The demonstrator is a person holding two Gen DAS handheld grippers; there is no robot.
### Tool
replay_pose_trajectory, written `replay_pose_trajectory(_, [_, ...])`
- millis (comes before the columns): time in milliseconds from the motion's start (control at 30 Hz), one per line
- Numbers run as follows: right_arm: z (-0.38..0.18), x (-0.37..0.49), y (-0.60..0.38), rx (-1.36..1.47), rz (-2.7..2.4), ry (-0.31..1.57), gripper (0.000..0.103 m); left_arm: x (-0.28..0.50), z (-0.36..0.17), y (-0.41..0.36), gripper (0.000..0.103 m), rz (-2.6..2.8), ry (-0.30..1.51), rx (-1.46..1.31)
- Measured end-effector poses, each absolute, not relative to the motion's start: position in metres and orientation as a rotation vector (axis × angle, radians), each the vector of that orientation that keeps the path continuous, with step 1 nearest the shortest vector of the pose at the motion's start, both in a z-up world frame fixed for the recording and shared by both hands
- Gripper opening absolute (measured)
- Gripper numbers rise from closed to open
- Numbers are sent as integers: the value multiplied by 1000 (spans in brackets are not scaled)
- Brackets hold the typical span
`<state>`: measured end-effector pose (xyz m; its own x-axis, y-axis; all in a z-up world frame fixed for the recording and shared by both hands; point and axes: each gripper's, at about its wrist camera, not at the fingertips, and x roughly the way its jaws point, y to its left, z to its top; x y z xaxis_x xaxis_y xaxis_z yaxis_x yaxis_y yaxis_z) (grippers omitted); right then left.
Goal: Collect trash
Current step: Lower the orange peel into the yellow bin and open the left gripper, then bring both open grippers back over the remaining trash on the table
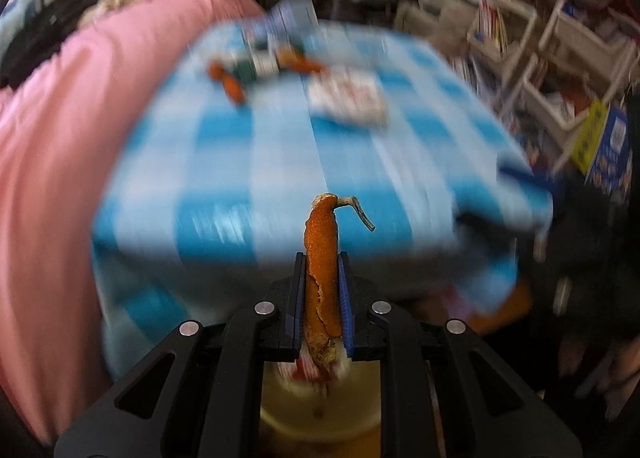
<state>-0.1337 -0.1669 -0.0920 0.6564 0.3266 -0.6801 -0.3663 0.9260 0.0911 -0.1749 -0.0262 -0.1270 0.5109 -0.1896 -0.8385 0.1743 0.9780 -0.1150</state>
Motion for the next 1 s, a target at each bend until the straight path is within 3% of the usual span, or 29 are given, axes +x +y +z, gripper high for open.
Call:
replay_pose_trajectory(133, [-92, -134, -172, -84, 355, 761, 81, -199, -154, -35, 22, -214, 1125, 29])
replay_pose_trajectory(200, [-93, -134, -174, -86, 346, 773, 81, -203, -153, -32, 48, -185, 1123, 40])
replay_pose_trajectory(233, [-92, -134, -174, -88, 347, 777, 81, -204, -149, -28, 50, -165, 1107, 29])
replay_pose_trajectory(400, [-86, -131, -172, -118, 370, 779, 84, -190, -119, -9, 51, -92, 991, -36])
replay_pose_trajectory(500, [-78, -122, -167, -179, 405, 778, 84, -169, -96, -5, 59, -67, 914, -32])
replay_pose_trajectory(633, [-70, -111, -162, -271, 442, 764, 87, -121, -73, 2, 61, -41, 865, -48])
replay_pose_trajectory(1000, [-81, -84, -167, -162, 462, 779, 88, -15, -83, 35, 62, 28, 930, -143])
